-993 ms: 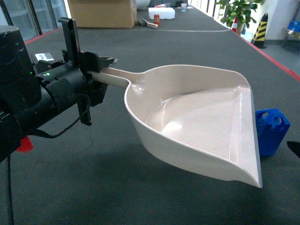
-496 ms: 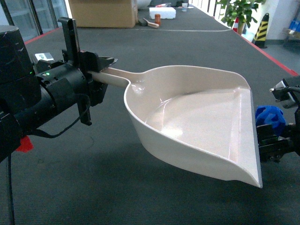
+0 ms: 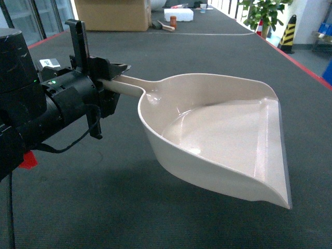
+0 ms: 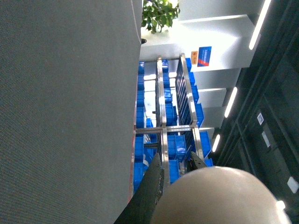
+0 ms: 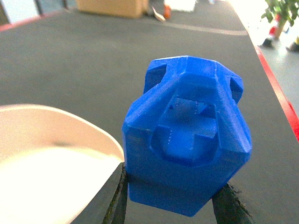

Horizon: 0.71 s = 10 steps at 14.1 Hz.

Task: Place part in tray to right shelf

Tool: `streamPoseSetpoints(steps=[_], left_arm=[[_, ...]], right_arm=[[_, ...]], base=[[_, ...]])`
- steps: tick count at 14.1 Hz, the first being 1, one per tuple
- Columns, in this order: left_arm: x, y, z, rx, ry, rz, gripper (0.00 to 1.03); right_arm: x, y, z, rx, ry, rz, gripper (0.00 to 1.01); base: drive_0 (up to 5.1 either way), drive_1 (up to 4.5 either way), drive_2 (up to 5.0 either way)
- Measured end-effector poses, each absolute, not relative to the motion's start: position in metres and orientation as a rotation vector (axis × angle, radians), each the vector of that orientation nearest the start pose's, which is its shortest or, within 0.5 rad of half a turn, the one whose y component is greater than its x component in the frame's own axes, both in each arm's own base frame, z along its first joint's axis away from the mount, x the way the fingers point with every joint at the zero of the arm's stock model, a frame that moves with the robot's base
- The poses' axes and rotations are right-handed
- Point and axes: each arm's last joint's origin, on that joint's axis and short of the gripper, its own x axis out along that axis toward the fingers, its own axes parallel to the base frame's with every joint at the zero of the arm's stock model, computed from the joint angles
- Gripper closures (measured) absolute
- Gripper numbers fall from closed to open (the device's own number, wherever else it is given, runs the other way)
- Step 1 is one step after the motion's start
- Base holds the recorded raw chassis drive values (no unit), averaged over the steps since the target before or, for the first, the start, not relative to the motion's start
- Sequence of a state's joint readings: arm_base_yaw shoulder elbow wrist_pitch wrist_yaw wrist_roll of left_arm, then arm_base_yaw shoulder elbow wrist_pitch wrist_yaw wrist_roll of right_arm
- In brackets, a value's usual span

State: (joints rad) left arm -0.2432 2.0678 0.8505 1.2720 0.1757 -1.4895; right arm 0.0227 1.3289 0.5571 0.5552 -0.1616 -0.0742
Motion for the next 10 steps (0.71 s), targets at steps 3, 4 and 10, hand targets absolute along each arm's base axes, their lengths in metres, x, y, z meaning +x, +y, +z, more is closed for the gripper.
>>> streamPoseSetpoints(steps=[3, 4, 10], left_arm=[[0.371, -0.097, 0.132, -1.467, 0.267, -0.379, 0.91], [0.371, -0.097, 0.132, -1.468, 0.267, -0.379, 0.91], [0.371, -0.097, 0.131, -1.464, 0.268, -0.377, 0.91]], right_arm=[[0.289, 0.139, 0.206, 0.010, 0.292, 0.505, 0.56], [0.286, 0.147, 0.208, 0.007, 0.301, 0.498, 0.32], [0.241, 0.113, 0.260, -0.033, 0.070, 0.201, 0.03]], base=[[0.0, 0.00, 0.0], [0.0, 0.00, 0.0], [0.0, 0.00, 0.0]])
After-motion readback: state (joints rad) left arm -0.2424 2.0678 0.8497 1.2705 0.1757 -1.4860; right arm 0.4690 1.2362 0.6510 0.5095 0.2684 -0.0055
